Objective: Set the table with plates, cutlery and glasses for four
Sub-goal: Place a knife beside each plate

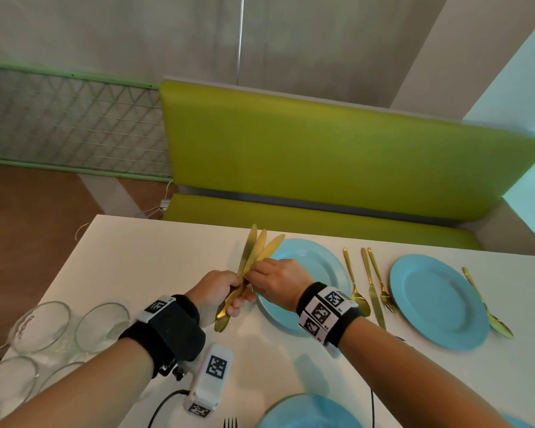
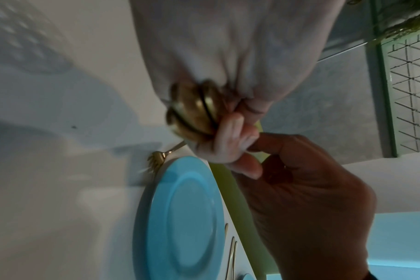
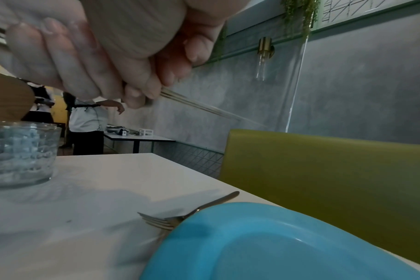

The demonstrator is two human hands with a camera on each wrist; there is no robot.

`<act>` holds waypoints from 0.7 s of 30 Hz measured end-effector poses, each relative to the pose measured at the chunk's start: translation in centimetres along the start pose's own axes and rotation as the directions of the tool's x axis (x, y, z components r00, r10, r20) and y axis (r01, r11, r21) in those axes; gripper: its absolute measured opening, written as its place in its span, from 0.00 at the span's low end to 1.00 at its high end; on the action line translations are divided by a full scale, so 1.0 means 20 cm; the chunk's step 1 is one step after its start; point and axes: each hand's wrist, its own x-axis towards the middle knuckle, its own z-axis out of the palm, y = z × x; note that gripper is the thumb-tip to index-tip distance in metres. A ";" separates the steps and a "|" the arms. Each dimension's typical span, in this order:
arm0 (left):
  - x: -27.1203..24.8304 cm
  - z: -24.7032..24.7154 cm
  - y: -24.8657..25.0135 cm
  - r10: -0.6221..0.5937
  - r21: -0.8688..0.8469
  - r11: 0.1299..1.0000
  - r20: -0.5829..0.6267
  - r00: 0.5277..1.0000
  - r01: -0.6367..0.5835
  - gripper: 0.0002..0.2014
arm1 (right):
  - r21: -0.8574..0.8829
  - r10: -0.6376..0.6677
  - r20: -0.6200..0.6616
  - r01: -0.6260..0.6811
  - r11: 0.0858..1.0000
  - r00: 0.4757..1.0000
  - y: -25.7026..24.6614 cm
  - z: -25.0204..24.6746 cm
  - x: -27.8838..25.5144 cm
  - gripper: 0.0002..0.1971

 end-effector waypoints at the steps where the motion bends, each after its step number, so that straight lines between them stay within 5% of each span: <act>1: 0.00 -0.01 0.00 -0.001 -0.001 1.000 0.003 1.000 0.001 0.15 | -0.009 -0.004 0.002 0.004 1.000 1.000 -0.01 0.00 0.01 0.08; 5: -0.01 -0.01 0.02 0.011 0.000 1.000 -0.011 1.000 -0.011 0.15 | -0.012 -0.005 -0.029 0.005 1.000 1.000 -0.01 0.02 0.01 0.06; 8: 0.00 -0.02 0.04 0.048 0.071 0.997 -0.129 0.990 -0.039 0.12 | -0.016 0.018 -0.035 -0.019 1.000 0.999 0.00 0.02 0.01 0.05; 12: 0.03 -0.12 0.08 0.167 0.161 0.980 -0.331 0.929 -0.118 0.08 | 0.019 0.336 -0.054 -0.335 0.942 0.940 0.09 -0.04 0.08 0.10; 13: 0.04 -0.15 0.09 0.183 0.158 0.978 -0.360 0.915 -0.134 0.08 | 0.036 0.501 -0.014 -0.500 0.865 0.866 0.12 -0.08 0.12 0.06; 15: 0.04 -0.20 0.10 0.192 0.139 0.979 -0.399 0.897 -0.148 0.11 | 0.127 0.780 0.177 -0.800 0.587 0.601 0.19 -0.15 0.21 0.08; 17: 0.04 -0.23 0.11 0.199 0.135 0.978 -0.417 0.887 -0.156 0.12 | 0.211 0.856 0.357 -0.925 0.316 0.374 0.24 -0.16 0.28 0.10; 19: 0.04 -0.25 0.12 0.209 0.147 0.976 -0.424 0.881 -0.161 0.11 | 0.289 0.826 0.500 -0.949 0.125 0.261 0.27 -0.11 0.34 0.11; 21: 0.04 -0.27 0.12 0.215 0.151 0.975 -0.428 0.878 -0.165 0.11 | 0.297 0.715 0.669 -0.955 -0.006 0.203 0.25 -0.03 0.39 0.16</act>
